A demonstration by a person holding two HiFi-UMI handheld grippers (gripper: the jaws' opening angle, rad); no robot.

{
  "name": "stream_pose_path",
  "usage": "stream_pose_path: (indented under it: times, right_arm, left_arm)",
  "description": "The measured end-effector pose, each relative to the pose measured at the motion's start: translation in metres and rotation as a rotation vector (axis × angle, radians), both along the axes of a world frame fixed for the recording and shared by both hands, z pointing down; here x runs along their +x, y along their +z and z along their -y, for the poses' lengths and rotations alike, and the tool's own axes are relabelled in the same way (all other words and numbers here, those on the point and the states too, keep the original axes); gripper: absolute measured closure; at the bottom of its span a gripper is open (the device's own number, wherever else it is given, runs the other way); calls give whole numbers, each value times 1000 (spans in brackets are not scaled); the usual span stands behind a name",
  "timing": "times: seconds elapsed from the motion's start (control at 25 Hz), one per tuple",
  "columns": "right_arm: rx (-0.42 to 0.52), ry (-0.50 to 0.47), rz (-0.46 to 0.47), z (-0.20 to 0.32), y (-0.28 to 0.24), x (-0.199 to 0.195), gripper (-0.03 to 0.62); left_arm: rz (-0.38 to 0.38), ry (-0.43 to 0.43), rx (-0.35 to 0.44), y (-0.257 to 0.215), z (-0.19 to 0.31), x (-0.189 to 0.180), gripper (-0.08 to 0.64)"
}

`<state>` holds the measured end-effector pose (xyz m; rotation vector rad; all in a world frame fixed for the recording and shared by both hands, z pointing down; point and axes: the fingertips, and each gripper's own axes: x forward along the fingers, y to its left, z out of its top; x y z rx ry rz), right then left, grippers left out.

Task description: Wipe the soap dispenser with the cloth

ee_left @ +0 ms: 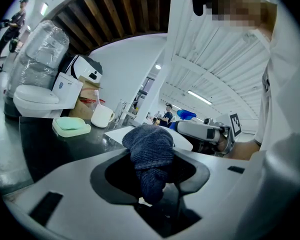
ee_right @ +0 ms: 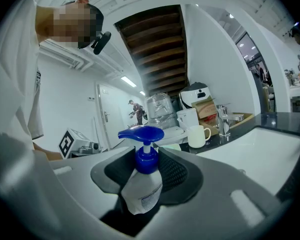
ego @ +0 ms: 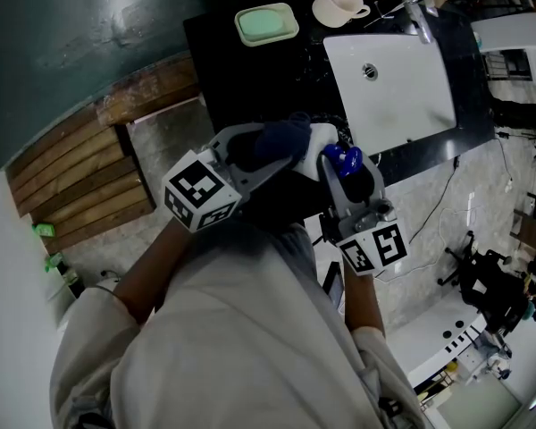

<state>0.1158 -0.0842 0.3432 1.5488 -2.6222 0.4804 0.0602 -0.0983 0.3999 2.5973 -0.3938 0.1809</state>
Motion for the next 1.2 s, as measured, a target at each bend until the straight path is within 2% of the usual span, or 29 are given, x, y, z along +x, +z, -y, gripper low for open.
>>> stream_pose_path:
  times: [1.2]
  right_arm:
    - [0, -8, -8, -4, -1, -2, 454]
  left_arm:
    - [23, -26, -48, 22, 1, -8, 380]
